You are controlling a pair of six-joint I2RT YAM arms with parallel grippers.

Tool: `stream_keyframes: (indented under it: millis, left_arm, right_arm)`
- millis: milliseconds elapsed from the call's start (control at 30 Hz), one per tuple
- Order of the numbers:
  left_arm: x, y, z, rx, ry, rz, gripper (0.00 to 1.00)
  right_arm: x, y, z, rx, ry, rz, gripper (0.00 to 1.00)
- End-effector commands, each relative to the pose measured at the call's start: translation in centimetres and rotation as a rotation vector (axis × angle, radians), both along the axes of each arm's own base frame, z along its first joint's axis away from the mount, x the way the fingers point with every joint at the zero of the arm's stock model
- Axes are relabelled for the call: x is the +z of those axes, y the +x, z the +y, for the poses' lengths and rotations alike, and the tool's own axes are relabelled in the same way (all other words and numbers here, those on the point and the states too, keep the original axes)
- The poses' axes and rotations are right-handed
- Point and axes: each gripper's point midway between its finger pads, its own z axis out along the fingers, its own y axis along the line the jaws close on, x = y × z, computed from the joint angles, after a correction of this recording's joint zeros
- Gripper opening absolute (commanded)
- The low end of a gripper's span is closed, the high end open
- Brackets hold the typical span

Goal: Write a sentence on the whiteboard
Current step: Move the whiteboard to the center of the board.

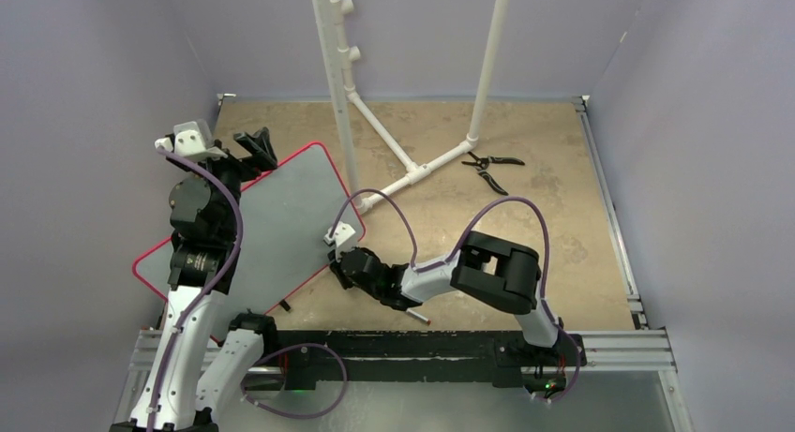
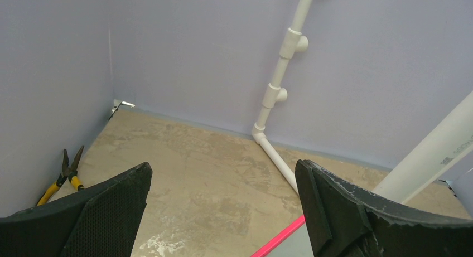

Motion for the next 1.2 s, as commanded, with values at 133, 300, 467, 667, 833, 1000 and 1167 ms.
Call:
stream_keyframes:
  millis: [133,300,467,667,833,1000,1167]
  left_arm:
    - [1.5,-0.7,0.7,0.031,0.008,-0.056,0.99]
    - [2.3,-1.3,0.6,0.021,-0.001,-0.080,0.99]
    - [2.8,-1.5,0.5,0.016,-0.005,-0.088,0.99]
    - [3.0,-1.4,0.4,0.008,-0.009,-0.088,0.99]
    - [3.1,-1.4,0.4,0.012,-0.010,-0.087,0.99]
    - [3.3,-1.5,0.5,0.013,-0.015,-0.091,0.99]
    - [4.3,-1.7,0.1,-0.006,-0.020,-0.109,0.99]
  right_arm:
    - [-0.7,-1.2,-2.3,-0.043,-0.089,0.006,0.00]
    - [-1.3,-2.6,-4.2,-0.055,-0.130,0.046,0.00]
    - [-1.8,-3.4,-6.8,-0.091,-0.157,0.088,0.00]
    - [-3.0,-3.3,-9.2,-0.214,-0.178,0.148,0.00]
    - [-4.0,-2.3,-10.8,-0.327,-0.199,0.155,0.00]
    - [-4.3,-0.2,-13.1,-0.420,-0.169,0.198,0.00]
    - [-3.8,1.8,-15.1,-0.509,-0.157,0.174,0.00]
